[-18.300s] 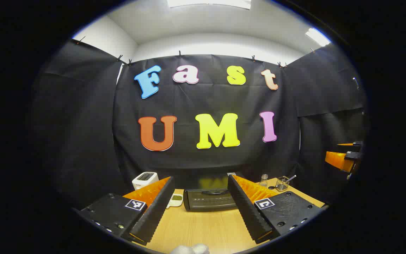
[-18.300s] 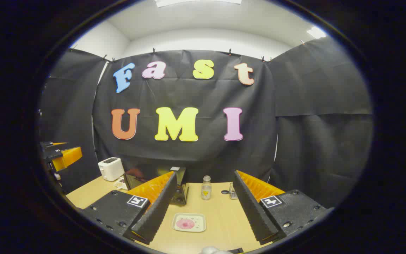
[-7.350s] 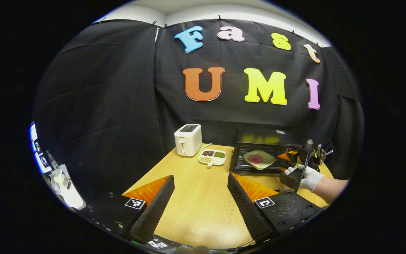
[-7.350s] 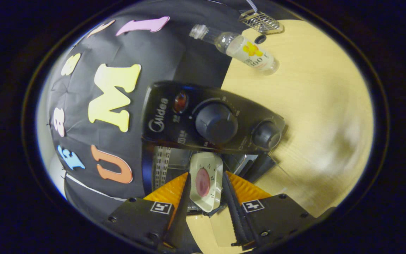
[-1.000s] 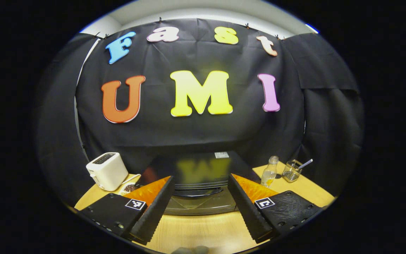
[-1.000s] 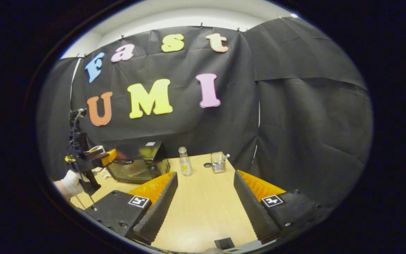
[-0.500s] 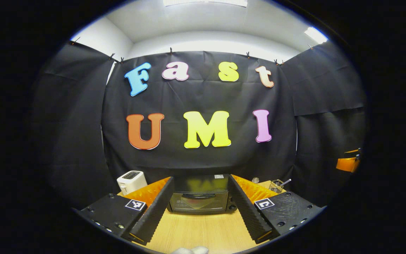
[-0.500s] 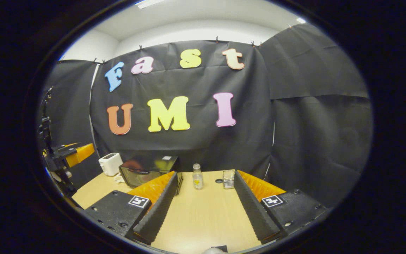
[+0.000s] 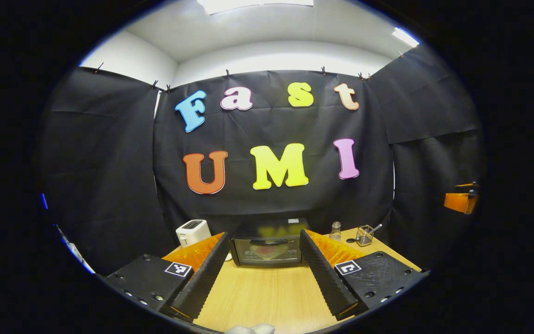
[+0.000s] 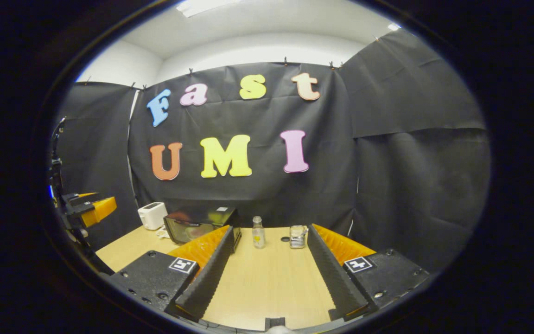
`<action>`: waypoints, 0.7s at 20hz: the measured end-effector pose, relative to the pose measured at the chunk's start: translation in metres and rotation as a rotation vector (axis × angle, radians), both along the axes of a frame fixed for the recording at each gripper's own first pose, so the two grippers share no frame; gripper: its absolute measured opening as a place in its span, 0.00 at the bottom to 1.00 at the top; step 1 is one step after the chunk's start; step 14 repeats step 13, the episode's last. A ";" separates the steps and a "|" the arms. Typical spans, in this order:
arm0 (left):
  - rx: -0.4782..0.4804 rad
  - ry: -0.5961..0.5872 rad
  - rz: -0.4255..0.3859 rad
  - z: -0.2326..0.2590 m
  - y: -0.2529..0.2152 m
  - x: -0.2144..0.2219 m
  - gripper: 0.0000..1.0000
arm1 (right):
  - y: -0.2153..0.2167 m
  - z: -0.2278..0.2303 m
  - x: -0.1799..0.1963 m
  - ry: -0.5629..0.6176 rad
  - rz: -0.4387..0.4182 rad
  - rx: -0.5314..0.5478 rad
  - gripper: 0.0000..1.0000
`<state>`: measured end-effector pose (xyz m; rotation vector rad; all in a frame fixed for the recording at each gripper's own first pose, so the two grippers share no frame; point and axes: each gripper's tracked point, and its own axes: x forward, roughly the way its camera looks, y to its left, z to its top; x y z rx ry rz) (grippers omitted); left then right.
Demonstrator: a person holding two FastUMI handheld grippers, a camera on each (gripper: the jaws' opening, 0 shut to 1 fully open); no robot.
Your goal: Open the electric oven with the left hand, put the food in, and close the electric oven.
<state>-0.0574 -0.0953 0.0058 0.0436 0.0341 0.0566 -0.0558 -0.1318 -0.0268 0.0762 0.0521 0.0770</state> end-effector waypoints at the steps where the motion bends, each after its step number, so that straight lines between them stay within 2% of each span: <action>1: 0.001 0.003 0.003 -0.001 -0.001 -0.005 0.96 | -0.001 -0.001 -0.002 -0.004 0.000 0.005 0.96; 2: 0.003 0.009 0.010 -0.002 0.000 -0.009 0.96 | -0.003 -0.003 -0.005 -0.005 -0.001 0.010 1.00; 3: 0.001 0.011 0.012 -0.001 0.001 -0.013 0.96 | -0.004 -0.004 -0.006 -0.001 -0.007 0.015 0.96; 4: 0.001 0.009 0.011 0.001 0.002 -0.015 0.96 | -0.005 -0.006 -0.008 0.003 -0.010 0.022 0.96; 5: 0.008 0.008 0.011 0.002 0.001 -0.017 0.96 | -0.004 -0.005 -0.011 -0.001 -0.012 0.024 1.00; 6: 0.022 0.006 0.007 0.003 0.002 -0.018 0.96 | -0.004 -0.003 -0.013 -0.006 -0.016 0.020 0.96; 7: 0.039 0.002 -0.004 0.004 0.002 -0.018 0.96 | -0.004 0.000 -0.014 -0.019 -0.021 0.012 1.00; 8: 0.056 -0.009 -0.012 0.007 0.001 -0.016 0.96 | -0.004 0.003 -0.015 -0.030 -0.028 0.003 1.00; 9: 0.062 0.002 -0.018 0.006 0.001 -0.011 0.96 | -0.006 0.003 -0.015 -0.026 -0.048 -0.004 0.96; 10: 0.052 0.011 -0.034 0.005 -0.002 -0.009 0.96 | -0.005 0.003 -0.018 -0.032 -0.051 -0.004 1.00; 11: 0.043 0.000 -0.044 0.007 -0.004 -0.006 0.96 | -0.002 0.009 -0.019 -0.045 -0.050 -0.004 1.00; 12: 0.036 -0.004 -0.042 0.010 -0.003 -0.003 0.96 | -0.004 0.009 -0.018 -0.044 -0.060 -0.007 0.96; 13: 0.023 -0.002 -0.048 0.009 -0.004 -0.001 0.96 | -0.007 0.007 -0.018 -0.039 -0.074 -0.006 1.00; 14: 0.023 -0.002 -0.048 0.009 -0.004 -0.001 0.96 | -0.007 0.007 -0.018 -0.039 -0.074 -0.006 1.00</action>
